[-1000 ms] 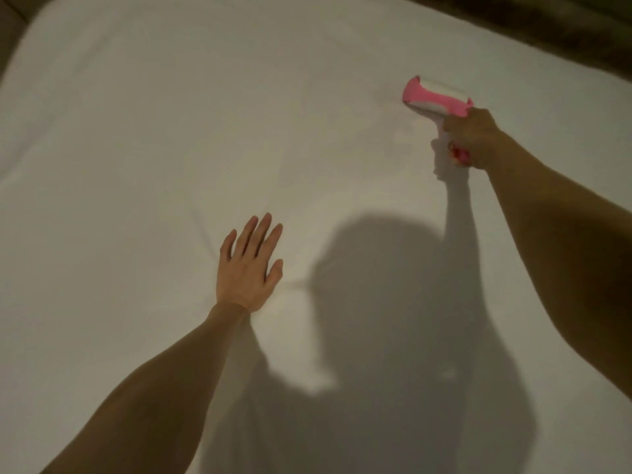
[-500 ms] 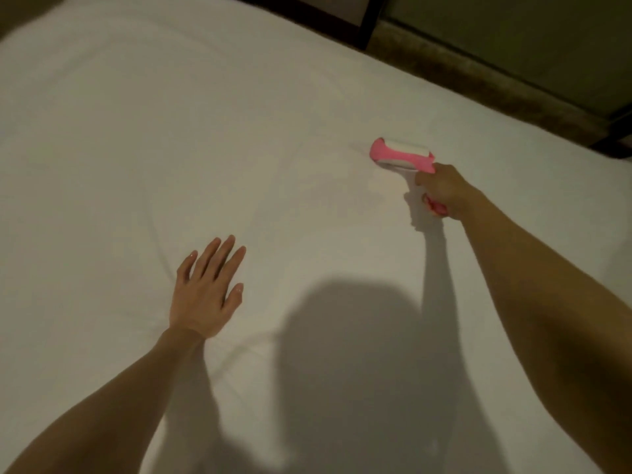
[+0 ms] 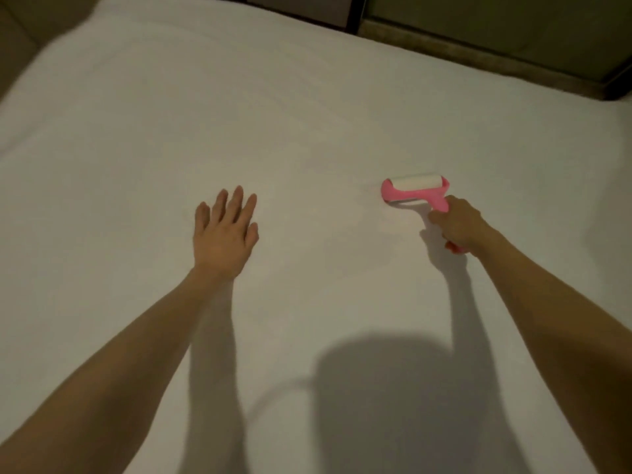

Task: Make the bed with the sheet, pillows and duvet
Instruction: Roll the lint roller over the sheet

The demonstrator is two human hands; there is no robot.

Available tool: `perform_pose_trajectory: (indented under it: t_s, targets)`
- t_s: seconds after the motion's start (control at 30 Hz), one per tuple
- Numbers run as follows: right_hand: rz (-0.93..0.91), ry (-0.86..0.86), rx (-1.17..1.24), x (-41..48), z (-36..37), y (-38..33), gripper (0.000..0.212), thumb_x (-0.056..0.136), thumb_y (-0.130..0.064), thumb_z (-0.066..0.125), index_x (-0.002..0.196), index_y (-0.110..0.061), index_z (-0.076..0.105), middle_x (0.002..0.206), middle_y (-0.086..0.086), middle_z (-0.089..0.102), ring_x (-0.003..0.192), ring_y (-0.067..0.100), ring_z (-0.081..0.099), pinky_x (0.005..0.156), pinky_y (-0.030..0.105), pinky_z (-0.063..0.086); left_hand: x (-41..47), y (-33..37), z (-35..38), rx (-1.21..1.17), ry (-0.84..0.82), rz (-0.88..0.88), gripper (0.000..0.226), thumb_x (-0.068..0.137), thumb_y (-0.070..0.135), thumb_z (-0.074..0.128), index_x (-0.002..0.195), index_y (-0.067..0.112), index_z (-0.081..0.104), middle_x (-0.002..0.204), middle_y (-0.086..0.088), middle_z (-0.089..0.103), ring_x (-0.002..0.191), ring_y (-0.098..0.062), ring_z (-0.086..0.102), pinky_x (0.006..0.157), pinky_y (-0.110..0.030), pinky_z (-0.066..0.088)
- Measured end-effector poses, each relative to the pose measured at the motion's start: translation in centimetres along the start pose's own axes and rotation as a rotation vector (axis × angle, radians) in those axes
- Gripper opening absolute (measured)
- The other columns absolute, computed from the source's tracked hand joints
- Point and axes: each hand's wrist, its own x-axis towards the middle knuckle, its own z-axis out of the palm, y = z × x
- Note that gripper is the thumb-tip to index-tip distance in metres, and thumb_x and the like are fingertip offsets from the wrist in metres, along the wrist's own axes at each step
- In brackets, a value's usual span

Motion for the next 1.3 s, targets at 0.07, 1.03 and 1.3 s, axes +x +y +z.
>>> perform_pose_trajectory:
  t_s: [0.07, 1.03, 1.3]
  targets:
    - [0.035, 0.001, -0.008, -2.2, 0.4, 0.9, 0.009, 0.095, -0.017, 0.045, 0.103, -0.014, 0.046, 0.072, 0.006, 0.048, 0.050, 0.023, 0.050, 0.041, 0.026, 0.040, -1.4, 1.4, -0.7, 0.021, -0.003, -0.014, 0.052, 0.100, 0.033, 0.026, 0.152, 0.025, 0.020, 0.159, 0.000, 0.016, 0.147, -0.022, 0.011, 0.114, -0.043, 0.001]
    - [0.291, -0.028, 0.075, -30.9, 7.3, 16.6, 0.035, 0.093, -0.017, 0.047, 0.126, -0.007, 0.043, 0.102, 0.014, 0.056, 0.081, 0.024, 0.045, 0.067, 0.030, 0.032, -24.2, 13.2, -3.1, 0.027, -0.366, 0.442, 0.061, 0.101, 0.038, 0.028, 0.151, 0.009, 0.010, 0.161, -0.005, 0.003, 0.147, -0.022, 0.008, 0.116, -0.036, 0.018]
    - [0.343, -0.002, 0.046, -30.1, 7.4, 15.7, 0.033, 0.093, -0.019, 0.045, 0.125, -0.009, 0.044, 0.101, 0.012, 0.056, 0.076, 0.023, 0.045, 0.063, 0.029, 0.032, -23.1, 14.2, -3.3, 0.004, -0.302, 0.511, 0.062, 0.087, 0.032, 0.026, 0.136, 0.001, 0.047, 0.145, -0.013, 0.045, 0.127, -0.031, 0.050, 0.097, -0.043, 0.046]
